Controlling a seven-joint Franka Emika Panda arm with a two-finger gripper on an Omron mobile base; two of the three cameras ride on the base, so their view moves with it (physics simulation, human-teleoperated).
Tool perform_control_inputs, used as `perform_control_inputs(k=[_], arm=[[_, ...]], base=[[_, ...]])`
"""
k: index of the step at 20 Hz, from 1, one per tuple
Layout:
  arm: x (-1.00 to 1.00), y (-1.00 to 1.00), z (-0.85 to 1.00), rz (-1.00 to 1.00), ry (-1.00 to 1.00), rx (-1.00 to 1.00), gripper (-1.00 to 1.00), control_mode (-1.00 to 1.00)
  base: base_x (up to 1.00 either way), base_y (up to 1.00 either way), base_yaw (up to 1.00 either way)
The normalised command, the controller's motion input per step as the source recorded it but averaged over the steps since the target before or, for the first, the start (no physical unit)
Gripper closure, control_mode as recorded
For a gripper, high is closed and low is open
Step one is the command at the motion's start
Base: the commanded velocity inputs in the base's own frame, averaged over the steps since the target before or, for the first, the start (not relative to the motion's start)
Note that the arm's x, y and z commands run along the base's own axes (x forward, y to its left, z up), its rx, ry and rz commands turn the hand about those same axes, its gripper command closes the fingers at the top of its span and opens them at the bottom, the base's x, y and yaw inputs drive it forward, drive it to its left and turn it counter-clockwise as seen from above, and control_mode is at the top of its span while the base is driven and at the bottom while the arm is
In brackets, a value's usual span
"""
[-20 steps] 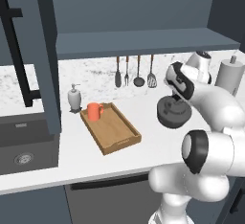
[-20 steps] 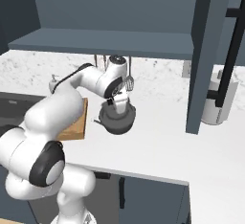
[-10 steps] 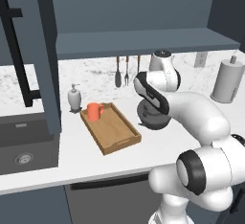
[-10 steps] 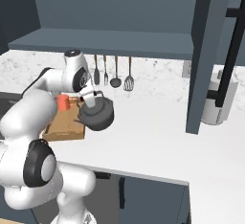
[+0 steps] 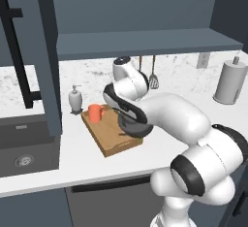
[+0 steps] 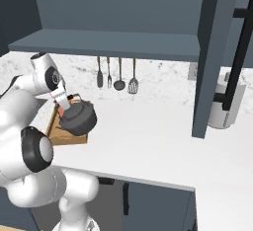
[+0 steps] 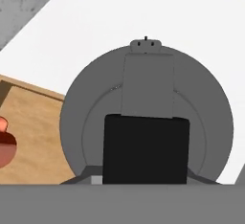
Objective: Pick the kettle from the counter and place it on the tray. Then pick the mug from the cabinet and place it on the tray. Then close the cabinet doors.
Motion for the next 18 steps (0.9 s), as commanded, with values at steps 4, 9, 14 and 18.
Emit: perform_control_inputs(k=[4, 9, 14, 18], arm=[[0.20, 0.55, 0.00, 0.02, 0.08, 0.01, 1.00, -1.00], [0.29, 0.14, -0.18, 0.05, 0.02, 0.04, 1.00, -1.00], [0.22, 0.08, -0.38, 0.00, 0.00, 0.00, 1.00, -1.00], [0.25, 0.13, -0.33, 0.00, 0.00, 0.05, 1.00, -1.00]], base=[[0.00, 0.00, 0.00], [0.00, 0.00, 0.00], [0.00, 0.00, 0.00], [0.00, 0.00, 0.00]])
